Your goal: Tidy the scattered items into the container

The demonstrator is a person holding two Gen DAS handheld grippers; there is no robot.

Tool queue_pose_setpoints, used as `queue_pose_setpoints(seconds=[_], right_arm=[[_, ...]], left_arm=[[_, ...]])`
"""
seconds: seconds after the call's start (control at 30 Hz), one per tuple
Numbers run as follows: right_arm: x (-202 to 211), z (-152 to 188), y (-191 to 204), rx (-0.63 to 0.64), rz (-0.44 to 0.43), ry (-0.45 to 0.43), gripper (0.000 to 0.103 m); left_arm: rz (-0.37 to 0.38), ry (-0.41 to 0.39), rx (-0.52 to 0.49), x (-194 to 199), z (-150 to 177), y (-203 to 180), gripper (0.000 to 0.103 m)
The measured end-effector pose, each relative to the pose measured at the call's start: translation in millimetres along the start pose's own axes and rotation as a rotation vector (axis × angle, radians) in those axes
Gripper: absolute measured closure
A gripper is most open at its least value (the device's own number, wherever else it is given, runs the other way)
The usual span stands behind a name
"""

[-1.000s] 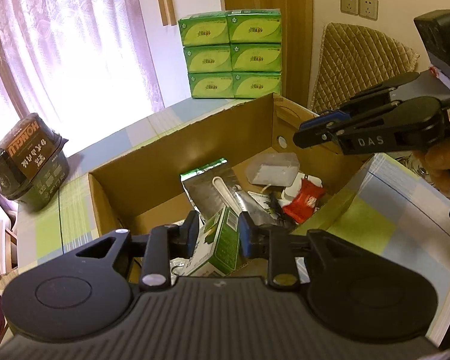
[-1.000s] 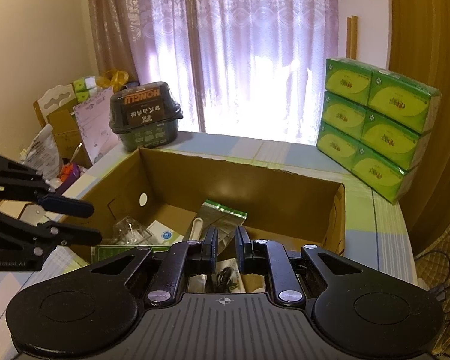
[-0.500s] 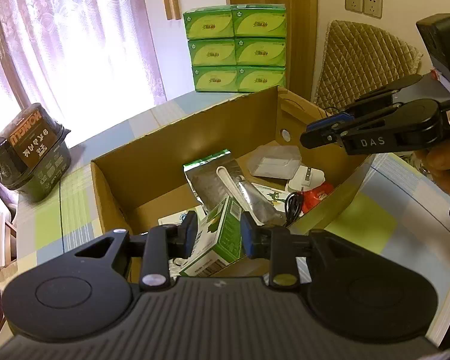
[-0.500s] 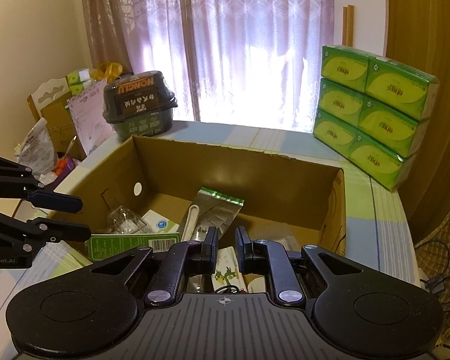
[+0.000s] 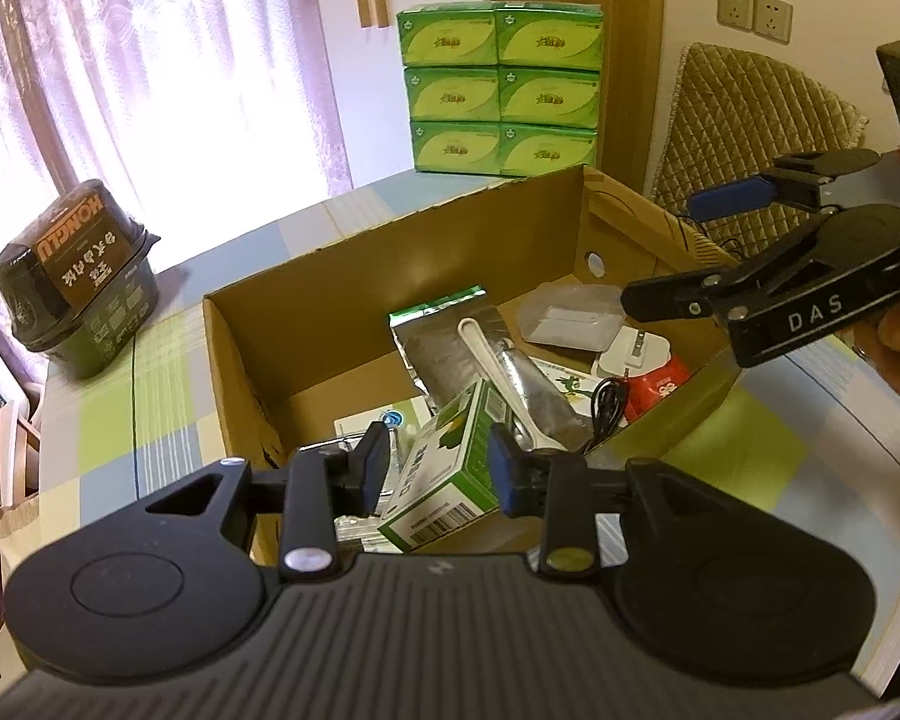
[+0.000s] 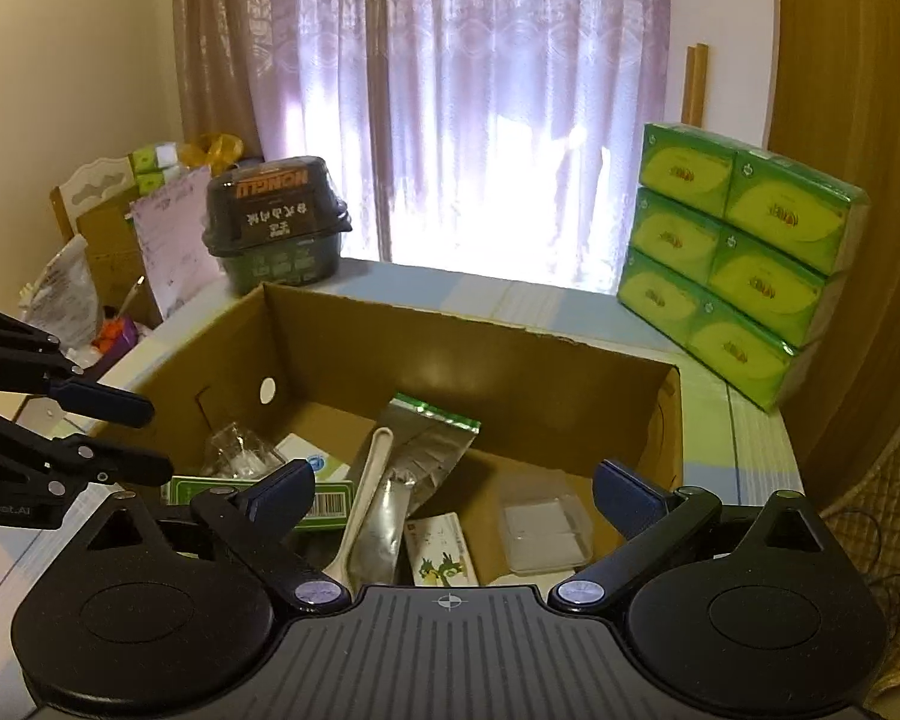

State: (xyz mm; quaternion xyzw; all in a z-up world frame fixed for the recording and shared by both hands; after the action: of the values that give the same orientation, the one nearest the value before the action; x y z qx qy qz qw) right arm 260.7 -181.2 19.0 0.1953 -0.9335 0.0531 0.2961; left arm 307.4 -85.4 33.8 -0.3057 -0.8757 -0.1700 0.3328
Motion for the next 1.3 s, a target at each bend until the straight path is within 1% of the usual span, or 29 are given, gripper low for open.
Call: queue_pose_setpoints(seconds=[0.07,0.17,0.2,0.27,0.33,0.4,0.47,0.63,0.73,0.83,0.9,0.97,1.0,1.07,1.17,1.3], right_arm=[[-1,0,1,0.002,0.002,0.003,0.000],[-1,1,4,0.011,0.001,0.009,0.000],[0,1,5,0.013,0.001,0.010,0.000],[2,1,8,0.011,0.002,0.015,0.000],[5,0,9,0.007,0.011,0.020,0.000],[9,-1,10,0.000,0.020,0.027,0.000],[15,0,12,-0.009,0.033,0.035,0.000],[36,1,18,-0.039,0.070,0.059,0.000],[50,4,23,-0.053,0.090,0.087,0.000],[66,7,29,-0.063,0.102,0.105,0.000],[77,9,32,-0.076,0.111,0.116,0.000],[86,11,36,-0.087,0.117,0.126,0.000],[92,12,38,-0.089,0.119,0.128,0.000],[102,13,42,-0.089,0.122,0.133,0.000],[117,15,49,-0.089,0.132,0.130,0.000],[135,16,57,-0.102,0.144,0.124,0.000]], left_arm=[[-0.004,-0.001,0.007,0,0,1,0.069],[-0.015,-0.002,0.020,2,0,2,0.060],[-0.020,-0.004,0.028,3,0,4,0.054],[-0.036,-0.013,0.050,7,-1,6,0.042],[-0.066,-0.038,0.067,14,-2,8,0.013],[-0.110,-0.079,0.066,24,-4,9,0.001],[-0.136,-0.099,0.067,32,-4,7,0.001],[-0.183,-0.077,0.157,50,3,11,0.001],[-0.167,-0.067,0.210,61,10,9,0.001],[-0.166,-0.024,0.275,71,20,7,0.001],[-0.207,-0.009,0.295,79,27,6,0.001],[-0.264,-0.003,0.309,87,32,5,0.001],[-0.279,-0.001,0.321,91,34,4,0.001],[-0.278,-0.001,0.355,100,38,2,0.001],[-0.254,-0.008,0.413,113,42,-2,0.001],[-0.244,-0.008,0.420,128,44,-12,0.001]])
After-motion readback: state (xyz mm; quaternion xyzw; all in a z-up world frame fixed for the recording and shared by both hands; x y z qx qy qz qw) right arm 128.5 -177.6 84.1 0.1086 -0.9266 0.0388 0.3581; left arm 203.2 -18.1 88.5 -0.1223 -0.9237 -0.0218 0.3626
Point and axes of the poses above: each gripper's, at about its wrist camera, not at the fingertips, and x roughly against the way its jaws point, y to its left, z to its underside, the point moved 6 cm from there along -x, roughly the way its jaws point, and after that the axes turned 2 degrees about -y, right-handed, at the moved point
